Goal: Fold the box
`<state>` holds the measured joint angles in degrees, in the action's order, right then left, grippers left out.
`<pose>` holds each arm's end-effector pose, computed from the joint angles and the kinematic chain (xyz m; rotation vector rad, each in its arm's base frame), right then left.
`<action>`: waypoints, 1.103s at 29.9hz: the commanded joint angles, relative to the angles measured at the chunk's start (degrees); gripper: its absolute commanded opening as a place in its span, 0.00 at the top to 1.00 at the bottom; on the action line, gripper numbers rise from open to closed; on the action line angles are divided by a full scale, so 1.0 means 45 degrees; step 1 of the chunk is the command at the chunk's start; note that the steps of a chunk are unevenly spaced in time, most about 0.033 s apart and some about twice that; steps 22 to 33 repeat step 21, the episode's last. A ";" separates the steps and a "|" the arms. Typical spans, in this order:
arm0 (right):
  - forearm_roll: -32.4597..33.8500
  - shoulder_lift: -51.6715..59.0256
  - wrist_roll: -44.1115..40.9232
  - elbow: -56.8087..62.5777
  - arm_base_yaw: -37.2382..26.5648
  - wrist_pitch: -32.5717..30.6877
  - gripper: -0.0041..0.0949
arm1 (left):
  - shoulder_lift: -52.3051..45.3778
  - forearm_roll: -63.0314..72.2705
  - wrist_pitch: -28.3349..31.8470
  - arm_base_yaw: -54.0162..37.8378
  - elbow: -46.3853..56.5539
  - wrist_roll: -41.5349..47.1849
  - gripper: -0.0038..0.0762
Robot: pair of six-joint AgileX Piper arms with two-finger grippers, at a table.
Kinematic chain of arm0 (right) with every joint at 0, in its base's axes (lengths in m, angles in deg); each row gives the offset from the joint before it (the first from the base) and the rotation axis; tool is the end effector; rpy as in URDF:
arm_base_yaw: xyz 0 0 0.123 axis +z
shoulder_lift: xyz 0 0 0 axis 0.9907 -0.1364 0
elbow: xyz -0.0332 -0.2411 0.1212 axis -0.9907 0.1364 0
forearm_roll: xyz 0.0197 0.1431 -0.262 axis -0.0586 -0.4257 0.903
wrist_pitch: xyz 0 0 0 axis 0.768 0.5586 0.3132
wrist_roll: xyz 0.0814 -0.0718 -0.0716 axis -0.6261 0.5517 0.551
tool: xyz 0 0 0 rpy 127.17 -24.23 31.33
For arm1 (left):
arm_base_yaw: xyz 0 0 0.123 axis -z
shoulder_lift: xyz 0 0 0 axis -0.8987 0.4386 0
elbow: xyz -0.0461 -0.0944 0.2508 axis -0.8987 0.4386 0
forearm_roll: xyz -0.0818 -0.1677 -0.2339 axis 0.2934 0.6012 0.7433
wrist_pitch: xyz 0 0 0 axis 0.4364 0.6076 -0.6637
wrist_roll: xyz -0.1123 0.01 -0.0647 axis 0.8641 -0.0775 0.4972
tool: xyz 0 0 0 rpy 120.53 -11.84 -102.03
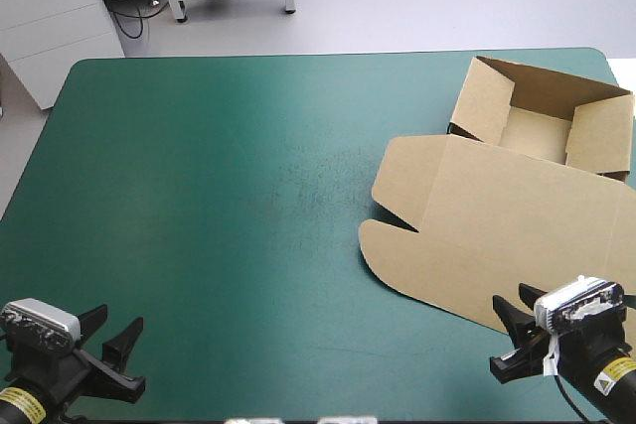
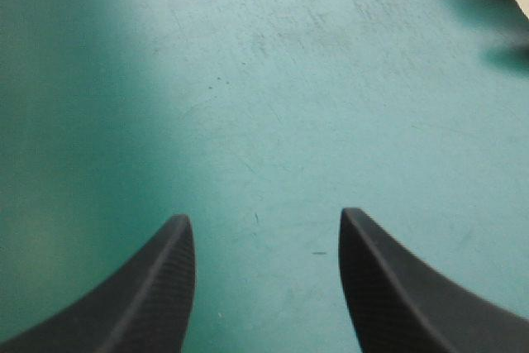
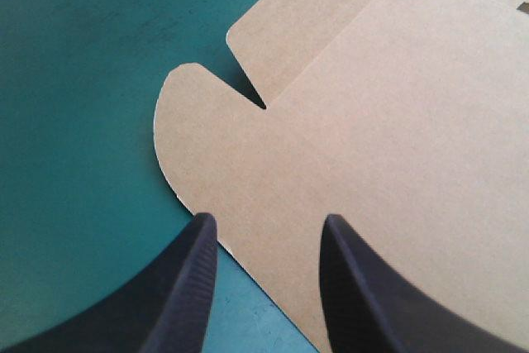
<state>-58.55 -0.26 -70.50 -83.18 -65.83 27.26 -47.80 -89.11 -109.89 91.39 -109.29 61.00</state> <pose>0.1389 0.0604 0.2992 -0.4456 1.9879 0.2855 0.1109 -0.0443 0.2920 0.3788 2.0630 -0.2329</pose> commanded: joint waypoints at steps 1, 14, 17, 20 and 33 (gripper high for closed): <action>-0.0064 0.0262 0.0004 0.0126 -0.0008 0.0787 0.61 | 0.0050 0.0546 0.0951 0.0066 0.0061 -0.0133 0.49; -0.0273 0.1173 -0.0257 0.1425 -0.0008 0.0920 0.66 | -0.0192 0.0888 0.0893 0.0066 0.0581 -0.0420 0.49; -0.0308 0.1204 -0.0257 0.1425 -0.0008 0.0920 0.69 | -0.0192 0.0888 0.0893 0.0066 0.0581 -0.0420 0.49; -0.0308 0.1204 -0.0257 0.1425 -0.0008 0.0920 0.72 | -0.0192 0.0888 0.0893 0.0066 0.0581 -0.0420 0.49; -0.0308 0.1204 -0.0257 0.1425 -0.0008 0.0920 0.74 | -0.0192 0.0888 0.0870 0.0066 0.0581 -0.0186 0.49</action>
